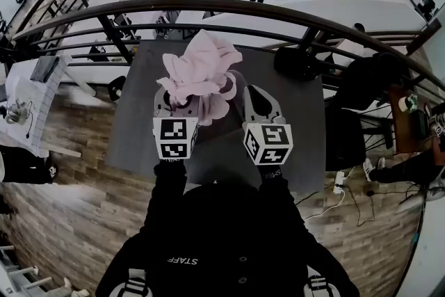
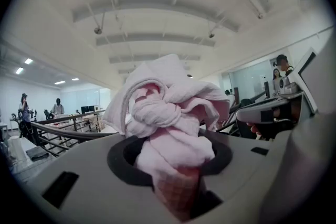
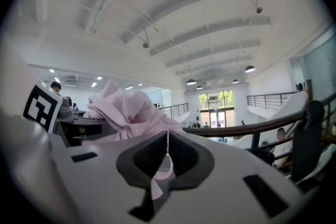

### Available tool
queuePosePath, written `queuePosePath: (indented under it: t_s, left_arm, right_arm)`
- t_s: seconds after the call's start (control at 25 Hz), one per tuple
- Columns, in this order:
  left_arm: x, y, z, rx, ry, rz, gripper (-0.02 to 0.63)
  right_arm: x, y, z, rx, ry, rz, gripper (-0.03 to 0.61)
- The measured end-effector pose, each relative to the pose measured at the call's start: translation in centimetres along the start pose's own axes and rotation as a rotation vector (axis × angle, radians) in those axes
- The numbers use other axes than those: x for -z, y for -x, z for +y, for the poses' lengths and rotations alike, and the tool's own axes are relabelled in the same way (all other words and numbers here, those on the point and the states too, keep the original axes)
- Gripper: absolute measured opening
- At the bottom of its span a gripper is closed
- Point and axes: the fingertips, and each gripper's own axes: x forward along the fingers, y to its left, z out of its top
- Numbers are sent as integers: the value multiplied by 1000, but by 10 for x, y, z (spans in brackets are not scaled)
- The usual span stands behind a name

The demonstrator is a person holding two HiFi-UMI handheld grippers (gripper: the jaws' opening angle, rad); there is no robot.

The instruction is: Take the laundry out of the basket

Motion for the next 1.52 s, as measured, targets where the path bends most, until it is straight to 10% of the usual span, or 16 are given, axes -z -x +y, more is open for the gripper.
queuePosePath:
  t_s: [1.52]
  left_arm:
    - [-26,24,-7,-84,71,-197,190]
  right_arm:
    - [-25,14,1,87,75,-156,17]
